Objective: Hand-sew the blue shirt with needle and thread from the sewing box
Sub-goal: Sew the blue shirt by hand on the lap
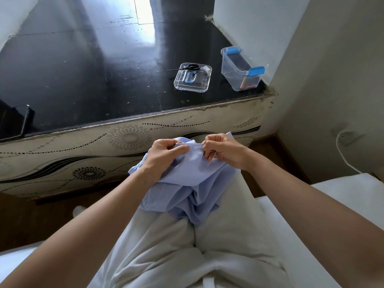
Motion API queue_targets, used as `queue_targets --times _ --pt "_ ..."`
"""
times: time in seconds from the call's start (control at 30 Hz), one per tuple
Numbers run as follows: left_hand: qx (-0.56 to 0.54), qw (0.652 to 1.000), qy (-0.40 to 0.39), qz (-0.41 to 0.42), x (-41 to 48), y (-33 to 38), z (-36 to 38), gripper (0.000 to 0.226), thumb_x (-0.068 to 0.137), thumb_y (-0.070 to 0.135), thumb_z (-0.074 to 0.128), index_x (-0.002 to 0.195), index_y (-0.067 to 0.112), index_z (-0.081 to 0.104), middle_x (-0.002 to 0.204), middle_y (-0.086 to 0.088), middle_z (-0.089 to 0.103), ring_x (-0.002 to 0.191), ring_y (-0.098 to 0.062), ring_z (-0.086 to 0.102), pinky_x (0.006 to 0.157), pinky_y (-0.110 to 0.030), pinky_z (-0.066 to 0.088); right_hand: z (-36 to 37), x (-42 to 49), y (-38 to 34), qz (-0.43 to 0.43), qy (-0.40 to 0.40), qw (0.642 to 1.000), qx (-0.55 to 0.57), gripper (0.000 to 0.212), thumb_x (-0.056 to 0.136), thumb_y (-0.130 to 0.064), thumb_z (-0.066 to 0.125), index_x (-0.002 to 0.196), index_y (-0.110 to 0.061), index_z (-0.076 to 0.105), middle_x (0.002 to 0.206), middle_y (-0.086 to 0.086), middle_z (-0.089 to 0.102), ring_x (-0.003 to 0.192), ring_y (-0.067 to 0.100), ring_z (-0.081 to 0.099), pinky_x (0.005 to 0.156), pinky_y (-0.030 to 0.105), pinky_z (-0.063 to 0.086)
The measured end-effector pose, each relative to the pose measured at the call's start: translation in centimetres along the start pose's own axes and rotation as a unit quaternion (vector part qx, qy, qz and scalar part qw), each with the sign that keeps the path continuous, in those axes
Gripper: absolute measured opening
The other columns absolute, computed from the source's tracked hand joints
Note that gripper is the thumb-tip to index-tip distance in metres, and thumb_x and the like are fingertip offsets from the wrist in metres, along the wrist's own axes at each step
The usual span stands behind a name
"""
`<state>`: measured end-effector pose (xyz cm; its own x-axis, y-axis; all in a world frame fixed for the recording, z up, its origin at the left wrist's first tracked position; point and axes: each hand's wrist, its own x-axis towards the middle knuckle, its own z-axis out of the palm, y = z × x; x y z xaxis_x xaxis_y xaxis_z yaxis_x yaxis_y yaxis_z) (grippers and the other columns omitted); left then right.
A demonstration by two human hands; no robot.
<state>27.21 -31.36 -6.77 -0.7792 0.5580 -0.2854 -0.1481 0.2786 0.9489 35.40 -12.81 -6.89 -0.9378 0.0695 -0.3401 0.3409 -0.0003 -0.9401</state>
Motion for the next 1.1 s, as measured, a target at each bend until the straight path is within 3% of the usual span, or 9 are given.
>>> queue_targets --times 0.3,0.4,0.53,0.73,0.9,1.1 --pt "-0.005 1.0 0.003 -0.002 0.1 0.0 0.5 0.013 0.083 0.014 0.073 0.07 0.014 0.072 0.066 -0.003 0.059 0.061 -0.013 0.049 0.06 -0.026 0.04 -0.2 0.2 0.3 -0.006 0.022 0.999 -0.024 0.018 0.094 -0.005 0.053 0.076 -0.005 0.054 0.076 0.014 0.057 0.069 0.014 0.054 0.067 0.021 0.048" --pt "-0.009 1.0 0.006 0.0 0.1 0.0 0.5 0.013 0.084 0.014 0.073 0.078 0.003 0.071 0.07 -0.007 0.057 0.065 -0.016 0.048 0.061 -0.028 0.039 -0.1 0.1 0.4 -0.017 0.024 0.999 -0.031 0.017 0.094 -0.005 0.054 0.078 -0.004 0.055 0.072 0.012 0.057 0.067 0.015 0.052 0.064 0.019 0.047" --pt "-0.021 1.0 0.002 0.0 0.2 0.0 0.7 0.01 0.084 0.015 0.074 0.075 0.012 0.073 0.071 -0.008 0.059 0.067 -0.017 0.049 0.062 -0.028 0.04 -0.1 -0.2 0.5 -0.025 0.019 0.999 -0.013 0.017 0.095 -0.01 0.058 0.079 -0.004 0.055 0.068 0.006 0.054 0.06 0.009 0.05 0.061 0.017 0.044" --pt "-0.011 1.0 -0.014 0.004 0.0 0.2 0.8 0.015 0.089 0.019 0.069 0.077 0.01 0.071 0.064 -0.001 0.06 0.058 -0.009 0.05 0.054 -0.021 0.042 -0.2 -0.3 0.6 -0.033 0.013 0.999 0.027 0.021 0.097 -0.013 0.056 0.077 -0.009 0.056 0.069 0.004 0.058 0.061 0.009 0.053 0.06 0.016 0.047" --pt "-0.016 1.0 -0.017 -0.003 0.0 0.4 1.0 0.028 0.09 0.018 0.068 0.062 0.016 0.064 0.056 0.004 0.055 0.051 -0.008 0.045 0.049 -0.018 0.038 -0.2 -0.3 0.7 -0.045 0.016 0.998 0.045 0.021 0.099 -0.015 0.052 0.08 -0.007 0.053 0.073 0.008 0.056 0.061 0.01 0.054 0.059 0.017 0.048" --pt "-0.023 0.999 -0.02 -0.012 0.0 0.4 1.1 0.019 0.09 0.018 0.067 0.073 0.01 0.07 0.063 -0.001 0.057 0.054 -0.01 0.047 0.05 -0.019 0.039 0.0 -0.6 0.8 -0.068 0.036 0.996 0.048 0.024 0.101 -0.015 0.049 0.08 -0.006 0.055 0.074 0.005 0.058 0.063 0.009 0.057 0.061 0.019 0.048"
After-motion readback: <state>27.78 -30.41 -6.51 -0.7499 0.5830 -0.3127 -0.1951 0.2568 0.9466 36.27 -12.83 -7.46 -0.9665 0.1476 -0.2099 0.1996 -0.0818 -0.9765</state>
